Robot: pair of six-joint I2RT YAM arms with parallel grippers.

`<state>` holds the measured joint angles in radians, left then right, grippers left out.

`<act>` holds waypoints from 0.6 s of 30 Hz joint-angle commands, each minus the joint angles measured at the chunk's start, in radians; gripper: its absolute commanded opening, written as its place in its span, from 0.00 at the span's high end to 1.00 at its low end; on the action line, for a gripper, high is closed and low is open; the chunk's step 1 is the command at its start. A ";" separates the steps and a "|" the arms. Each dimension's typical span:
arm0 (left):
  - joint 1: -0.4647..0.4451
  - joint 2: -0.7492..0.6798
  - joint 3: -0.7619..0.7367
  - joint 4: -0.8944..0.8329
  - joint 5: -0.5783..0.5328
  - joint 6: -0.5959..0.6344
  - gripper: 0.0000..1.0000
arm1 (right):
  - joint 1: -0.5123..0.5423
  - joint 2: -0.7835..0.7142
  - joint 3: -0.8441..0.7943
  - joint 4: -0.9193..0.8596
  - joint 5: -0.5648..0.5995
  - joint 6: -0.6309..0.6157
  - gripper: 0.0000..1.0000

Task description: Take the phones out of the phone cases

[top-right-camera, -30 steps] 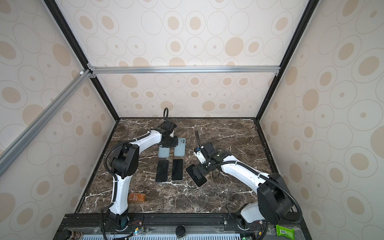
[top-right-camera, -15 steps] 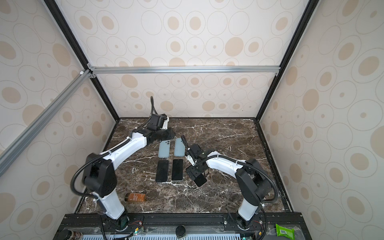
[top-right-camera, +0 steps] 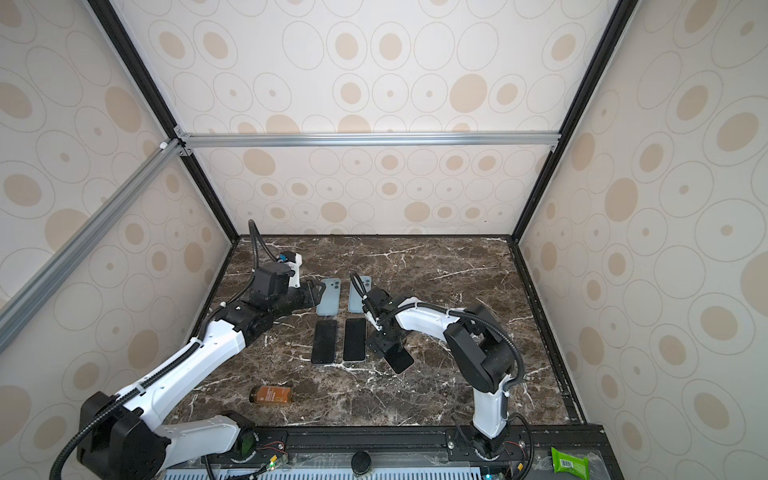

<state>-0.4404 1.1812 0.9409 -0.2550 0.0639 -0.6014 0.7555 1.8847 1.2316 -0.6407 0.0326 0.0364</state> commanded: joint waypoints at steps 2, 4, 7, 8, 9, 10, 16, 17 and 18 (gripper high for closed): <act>0.002 -0.051 -0.019 0.013 -0.005 -0.002 0.50 | 0.014 0.031 0.025 -0.045 0.015 0.021 0.04; 0.002 -0.059 -0.024 0.014 0.011 0.006 0.50 | 0.014 0.041 0.026 -0.049 0.013 0.035 0.06; 0.002 -0.061 -0.025 0.016 0.031 0.022 0.50 | 0.015 0.053 0.028 -0.056 0.012 0.054 0.09; 0.002 -0.060 -0.024 0.014 0.035 0.025 0.50 | 0.015 0.058 0.028 -0.060 0.012 0.060 0.10; 0.002 -0.060 -0.022 0.015 0.040 0.029 0.49 | 0.015 0.063 0.029 -0.067 0.013 0.069 0.11; 0.002 -0.058 -0.020 0.016 0.046 0.032 0.49 | 0.015 0.068 0.030 -0.073 0.013 0.075 0.12; -0.015 -0.051 -0.039 0.061 0.101 0.027 0.47 | 0.003 0.074 0.009 -0.096 -0.007 0.141 0.18; -0.026 -0.050 -0.047 0.075 0.105 0.023 0.46 | -0.006 0.069 -0.001 -0.093 -0.015 0.156 0.19; -0.041 -0.048 -0.055 0.089 0.106 0.014 0.46 | -0.015 0.058 -0.013 -0.087 -0.020 0.173 0.20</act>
<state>-0.4549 1.1332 0.8978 -0.2169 0.1417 -0.5869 0.7578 1.9152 1.2613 -0.6777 0.0204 0.1413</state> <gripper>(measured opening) 0.537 0.805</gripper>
